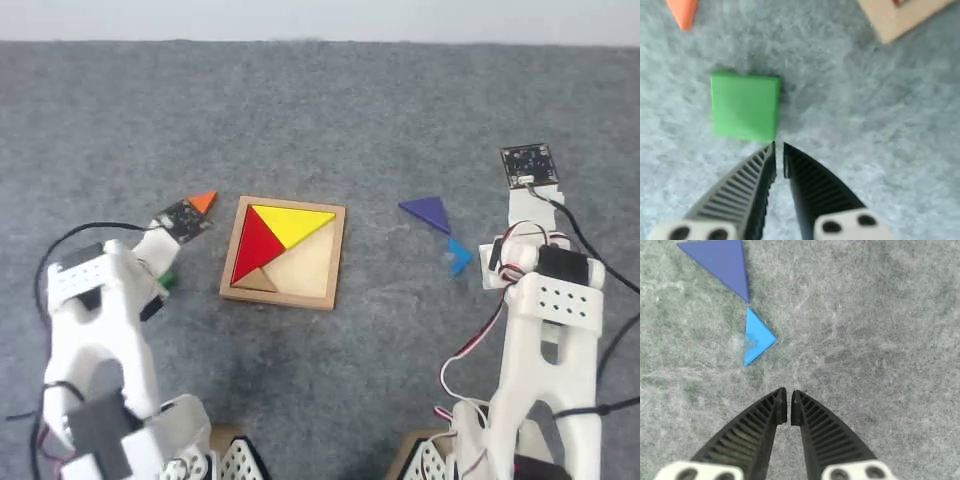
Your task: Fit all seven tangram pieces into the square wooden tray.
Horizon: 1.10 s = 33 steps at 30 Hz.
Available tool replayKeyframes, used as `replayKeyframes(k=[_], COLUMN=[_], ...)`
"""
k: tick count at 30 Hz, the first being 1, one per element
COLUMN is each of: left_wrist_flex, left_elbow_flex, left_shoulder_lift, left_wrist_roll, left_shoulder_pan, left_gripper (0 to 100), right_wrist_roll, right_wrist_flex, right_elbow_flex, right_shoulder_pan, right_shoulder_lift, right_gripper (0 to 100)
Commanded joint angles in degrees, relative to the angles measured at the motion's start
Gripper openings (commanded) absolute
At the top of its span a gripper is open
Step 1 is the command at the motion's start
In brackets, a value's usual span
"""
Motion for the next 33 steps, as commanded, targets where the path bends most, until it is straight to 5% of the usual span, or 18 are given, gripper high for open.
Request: replayKeyframes(k=[1, 5, 16, 33], left_wrist_flex=[-0.53, -2.81, -3.16, -8.35], left_elbow_flex=[-0.13, -1.36, -9.36, -27.47], left_shoulder_lift=[-4.48, -3.69, -1.41, 34.99], left_wrist_roll=[-0.62, -0.18, -0.53, -1.32], left_shoulder_pan=[0.18, -0.18, 0.26, -0.09], left_gripper=[4, 19, 23, 22], right_wrist_roll=[0.09, 0.09, 0.09, 0.09], right_wrist_flex=[-0.92, -0.75, -0.75, -1.10], right_elbow_flex=[-0.62, -0.62, -0.62, -0.62], right_shoulder_pan=[0.66, 0.66, 0.66, 0.66], right_shoulder_lift=[-0.04, -0.04, -0.04, -0.04], right_gripper=[2.9, 3.0, 3.0, 3.0])
